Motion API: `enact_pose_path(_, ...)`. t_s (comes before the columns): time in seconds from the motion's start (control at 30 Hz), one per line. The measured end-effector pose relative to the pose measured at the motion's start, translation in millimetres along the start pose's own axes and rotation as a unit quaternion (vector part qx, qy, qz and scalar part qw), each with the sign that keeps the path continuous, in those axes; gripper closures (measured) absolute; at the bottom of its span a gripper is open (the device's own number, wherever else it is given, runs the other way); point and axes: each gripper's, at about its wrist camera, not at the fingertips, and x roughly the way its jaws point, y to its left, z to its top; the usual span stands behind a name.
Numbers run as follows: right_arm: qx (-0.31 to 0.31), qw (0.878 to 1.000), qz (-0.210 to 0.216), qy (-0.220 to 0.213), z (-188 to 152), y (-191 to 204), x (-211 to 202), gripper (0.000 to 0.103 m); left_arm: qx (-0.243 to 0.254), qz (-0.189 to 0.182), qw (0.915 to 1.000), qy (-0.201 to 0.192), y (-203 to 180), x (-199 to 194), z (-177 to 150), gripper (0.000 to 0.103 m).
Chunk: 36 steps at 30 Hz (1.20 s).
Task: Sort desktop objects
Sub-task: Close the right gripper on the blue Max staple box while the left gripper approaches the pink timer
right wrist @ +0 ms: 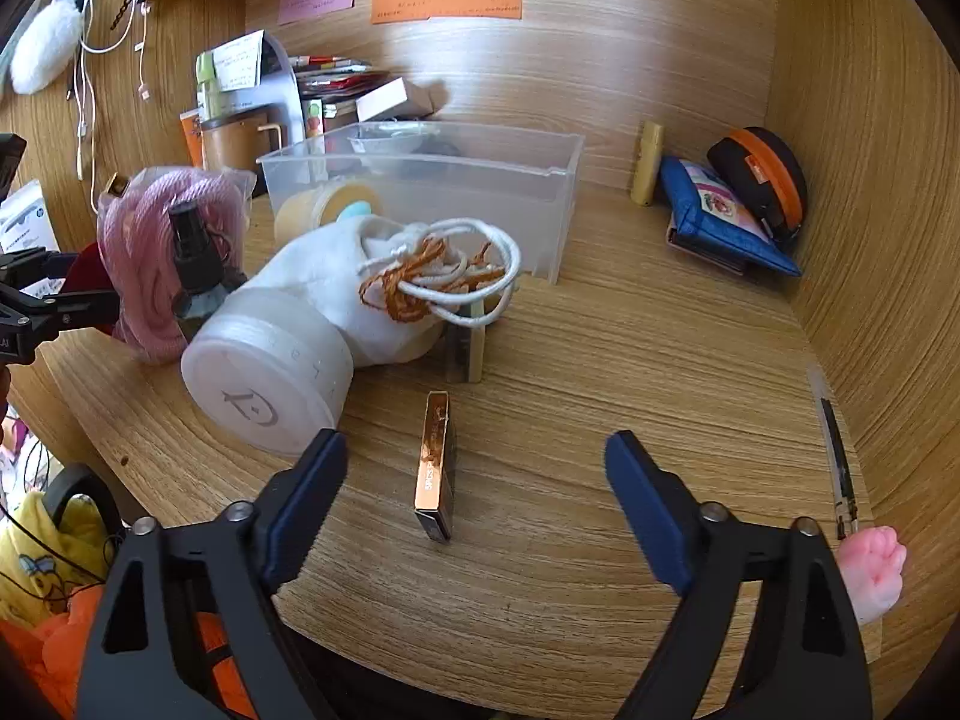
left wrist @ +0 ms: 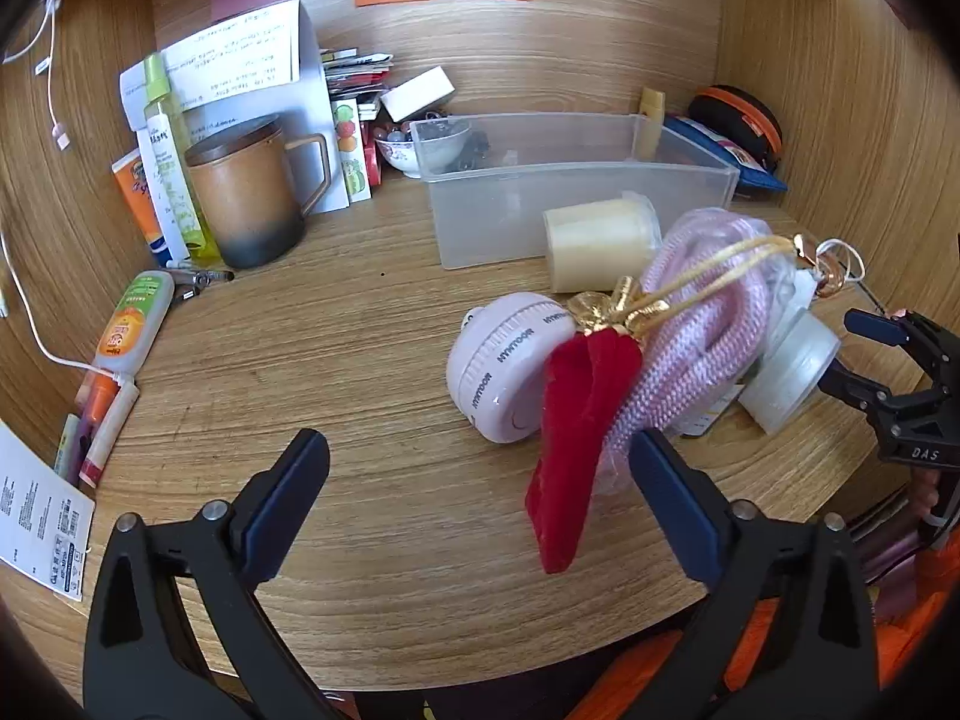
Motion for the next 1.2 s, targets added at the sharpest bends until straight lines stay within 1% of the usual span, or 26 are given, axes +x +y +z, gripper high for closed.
enact_pose_path(0.03,-0.002,1.000,-0.004,0.001,-2,1,2,0.032,0.002,-0.003,1.0000,0.000,-1,0,-1,0.013)
enact_pose_path(0.07,-0.005,1.000,-0.007,0.003,-3,2,3,0.035,0.003,-0.007,1.0000,0.000,-2,0,-1,0.016)
enact_pose_path(0.13,-0.007,1.000,-0.004,0.007,-4,3,6,0.044,0.005,-0.012,0.9999,0.003,-4,1,0,0.028)
enact_pose_path(0.2,-0.007,1.000,0.000,0.011,-4,3,8,0.048,0.005,-0.019,0.9998,0.006,-4,1,0,0.037)
enact_pose_path(0.23,-0.007,1.000,0.001,0.011,-5,3,8,0.050,0.006,-0.023,0.9997,0.008,-5,1,0,0.040)
enact_pose_path(0.3,-0.007,1.000,0.005,0.011,-5,3,8,0.053,0.005,-0.029,0.9995,0.010,-6,1,0,0.044)
enact_pose_path(0.37,-0.007,1.000,0.009,0.011,-5,4,8,0.059,0.006,-0.031,0.9994,0.010,-7,0,0,0.046)
enact_pose_path(0.43,-0.009,1.000,0.014,0.012,-4,4,8,0.063,0.006,-0.038,0.9992,0.011,-7,-1,1,0.052)
enact_pose_path(0.53,-0.010,1.000,0.019,0.014,-4,6,8,0.066,0.007,-0.037,0.9992,0.008,-7,-5,1,0.052)
enact_pose_path(0.6,-0.008,1.000,0.021,0.016,-4,6,8,0.066,0.010,-0.036,0.9993,0.001,-6,-9,2,0.052)
enact_pose_path(0.7,-0.002,1.000,0.024,0.018,-4,4,8,0.067,0.008,-0.037,0.9993,0.002,-2,-11,3,0.053)
enact_pose_path(0.73,-0.001,1.000,0.025,0.018,-4,3,8,0.069,0.007,-0.036,0.9993,0.002,-1,-10,3,0.053)
enact_pose_path(0.77,0.001,0.999,0.027,0.019,-4,2,8,0.071,0.005,-0.036,0.9993,0.004,1,-9,2,0.054)
enact_pose_path(0.83,0.002,0.999,0.031,0.021,-4,1,9,0.078,-0.003,-0.052,0.9986,0.012,4,-5,1,0.061)
enact_pose_path(0.93,0.001,0.999,0.030,0.024,-4,0,11,0.080,-0.010,-0.066,0.9974,0.028,3,6,0,0.064)
enact_pose_path(1.07,-0.004,0.999,0.031,0.022,-4,1,12,0.083,-0.016,-0.077,0.9965,0.029,-1,13,0,0.069)
enact_pose_path(1.17,-0.007,0.999,0.030,0.019,-4,1,12,0.089,-0.013,-0.075,0.9967,0.027,-7,14,2,0.070)
enact_pose_path(1.2,-0.008,0.999,0.030,0.019,-4,2,12,0.090,-0.009,-0.073,0.9969,0.026,-9,15,3,0.072)
